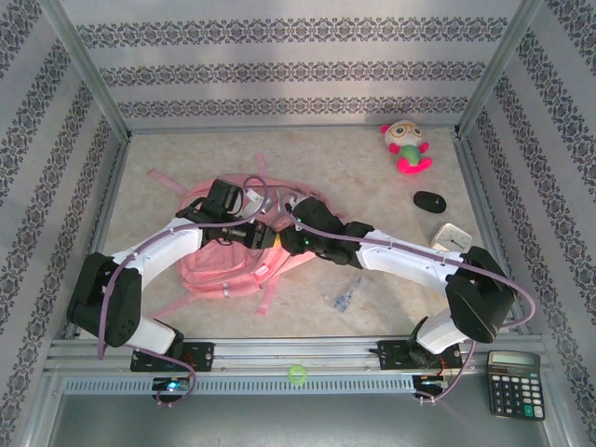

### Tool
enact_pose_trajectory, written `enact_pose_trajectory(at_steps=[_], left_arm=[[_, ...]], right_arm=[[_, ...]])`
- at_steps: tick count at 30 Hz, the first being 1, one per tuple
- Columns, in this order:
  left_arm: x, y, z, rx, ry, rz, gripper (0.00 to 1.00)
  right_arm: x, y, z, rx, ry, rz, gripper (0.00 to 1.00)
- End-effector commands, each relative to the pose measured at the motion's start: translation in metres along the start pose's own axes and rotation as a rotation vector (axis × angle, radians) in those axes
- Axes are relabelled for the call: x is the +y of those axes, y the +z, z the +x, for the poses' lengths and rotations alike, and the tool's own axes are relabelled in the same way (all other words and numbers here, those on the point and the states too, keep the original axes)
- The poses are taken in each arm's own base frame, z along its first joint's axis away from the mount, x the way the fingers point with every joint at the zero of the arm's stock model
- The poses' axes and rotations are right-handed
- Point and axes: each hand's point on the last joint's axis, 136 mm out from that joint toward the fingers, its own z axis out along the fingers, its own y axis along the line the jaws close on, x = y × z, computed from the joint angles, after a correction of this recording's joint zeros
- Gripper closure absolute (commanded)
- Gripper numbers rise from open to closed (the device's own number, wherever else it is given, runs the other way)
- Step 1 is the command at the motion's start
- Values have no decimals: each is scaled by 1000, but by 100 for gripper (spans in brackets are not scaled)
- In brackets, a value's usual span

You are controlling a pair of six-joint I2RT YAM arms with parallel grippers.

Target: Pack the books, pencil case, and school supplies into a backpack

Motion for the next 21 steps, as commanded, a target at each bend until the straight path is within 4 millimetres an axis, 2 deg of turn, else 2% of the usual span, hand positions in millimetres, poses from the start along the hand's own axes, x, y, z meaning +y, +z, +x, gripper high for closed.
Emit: enact_pose_trajectory(at_steps=[1,4,8,11,12,14,16,21], left_arm=[[-28,-1,11,46,-62,137,100],[-26,0,12,51,-63,130,100],[-28,-1,10,42,-64,136,100],[-29,-1,7,33,-65,146,100],[-30,-1,7,33,-64,148,100],[-29,-1,7,33,-62,141,100],[-24,-2,10,45,-53,106,100],[-5,-6,29,124,-10,-23,100]], right_arm=[[-46,-1,2,-24,17,244,90],[-49,-7,-1,-53,22,264,93],[-44,-4,-2,-63,18,245,68],[-25,5,-1,-61,-18,168,65],[-24,7,0,-53,-29,179,65],[-35,7,3,-30,-31,258,71],[-49,0,3,-33,-23,329,84],[-67,-19,-1,-57,31,321,96]])
